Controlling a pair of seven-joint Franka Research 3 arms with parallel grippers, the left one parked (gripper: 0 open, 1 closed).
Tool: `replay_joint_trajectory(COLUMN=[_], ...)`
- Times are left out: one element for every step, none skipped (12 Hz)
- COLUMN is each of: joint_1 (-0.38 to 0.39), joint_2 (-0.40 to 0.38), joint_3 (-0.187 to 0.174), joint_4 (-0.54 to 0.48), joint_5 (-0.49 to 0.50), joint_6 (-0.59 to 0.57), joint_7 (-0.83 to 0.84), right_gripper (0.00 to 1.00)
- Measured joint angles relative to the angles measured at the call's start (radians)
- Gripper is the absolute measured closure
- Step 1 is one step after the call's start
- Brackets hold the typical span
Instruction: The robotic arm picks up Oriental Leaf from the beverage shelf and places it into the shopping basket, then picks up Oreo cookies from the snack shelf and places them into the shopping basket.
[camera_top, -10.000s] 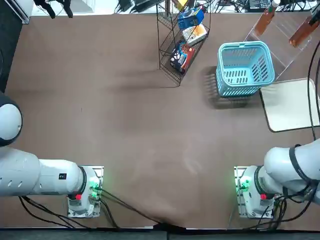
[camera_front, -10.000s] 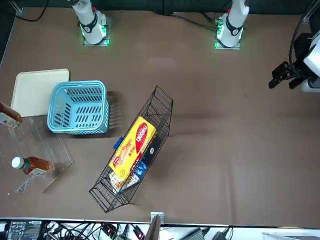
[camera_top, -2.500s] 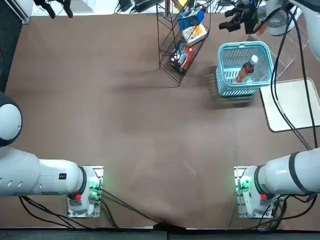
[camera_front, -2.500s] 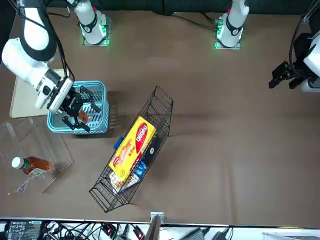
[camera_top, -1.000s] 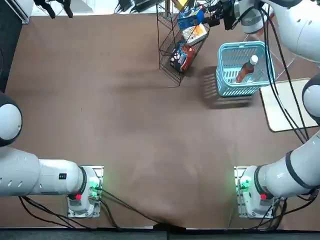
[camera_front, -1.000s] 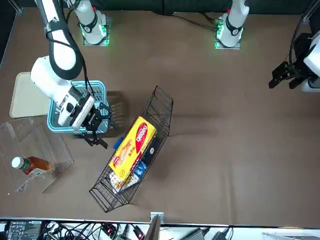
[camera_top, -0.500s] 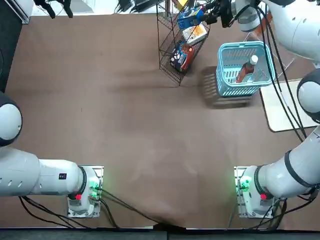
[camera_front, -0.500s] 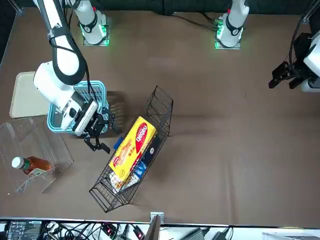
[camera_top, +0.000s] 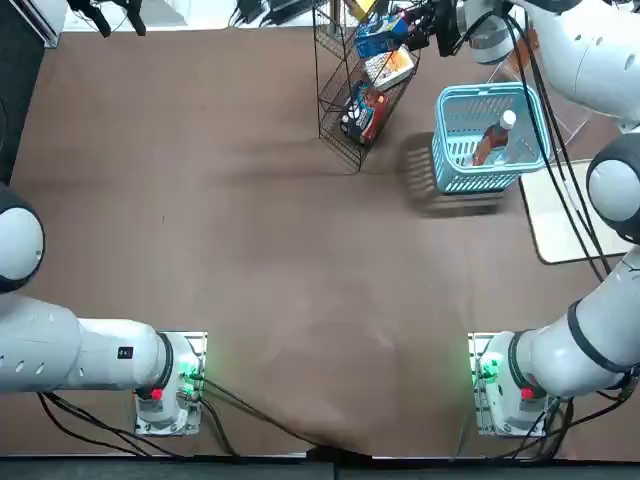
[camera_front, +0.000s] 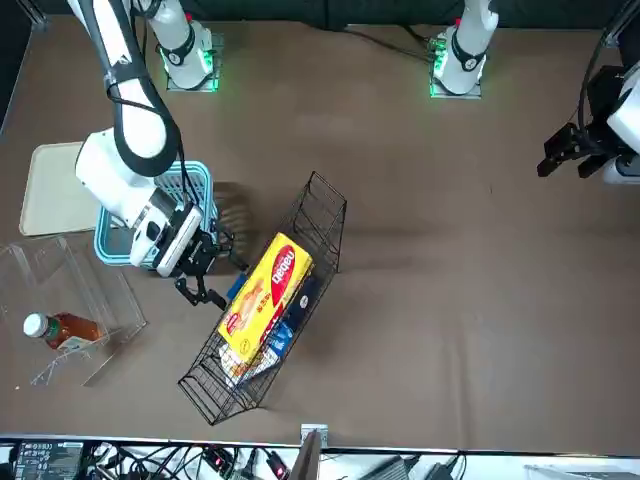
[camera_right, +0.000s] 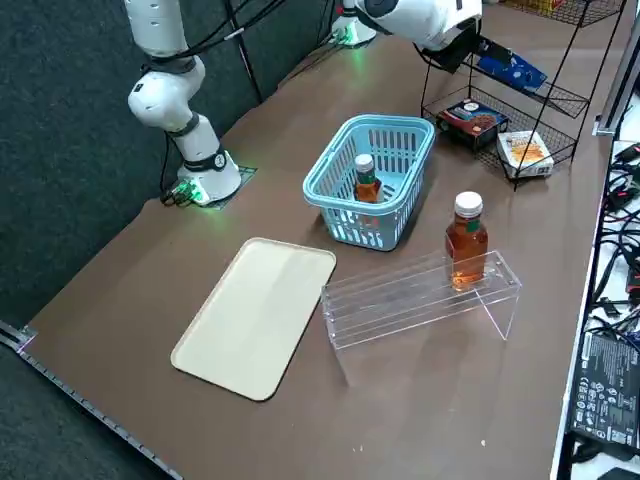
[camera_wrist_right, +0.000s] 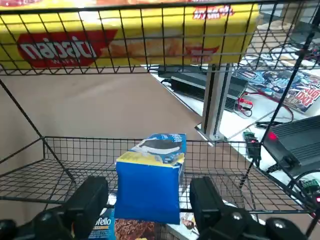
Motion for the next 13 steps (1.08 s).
replay_joint_trajectory(joint_1=[0.001, 0.004, 0.007, 0.010, 0.013, 0.016, 0.018, 0.019, 0.019, 0.020, 0.020, 0.021, 0.021], joint_2=[0.003, 0.006, 0.010, 0.014, 0.020, 0.027, 0.036, 0.043, 0.050, 0.057, 0.063, 0.068, 0.074], joint_3=[0.000, 0.000, 0.000, 0.000, 0.000, 0.000, 0.000, 0.000, 0.000, 0.000, 0.000, 0.000, 0.000], joint_4=[0.000, 0.000, 0.000, 0.002, 0.009, 0.020, 0.030, 0.036, 0.040, 0.047, 0.052, 0.056, 0.061], joint_5=[0.000, 0.000, 0.000, 0.000, 0.000, 0.000, 0.000, 0.000, 0.000, 0.000, 0.000, 0.000, 0.000], joint_6=[0.000, 0.001, 0.001, 0.002, 0.002, 0.003, 0.003, 0.003, 0.004, 0.005, 0.006, 0.006, 0.006], joint_7=[0.000, 0.000, 0.000, 0.000, 0.000, 0.000, 0.000, 0.000, 0.000, 0.000, 0.000, 0.000, 0.000], right_gripper=[0.00, 0.00, 0.00, 0.00, 0.00, 0.00, 0.00, 0.00, 0.00, 0.00, 0.00, 0.00, 0.00])
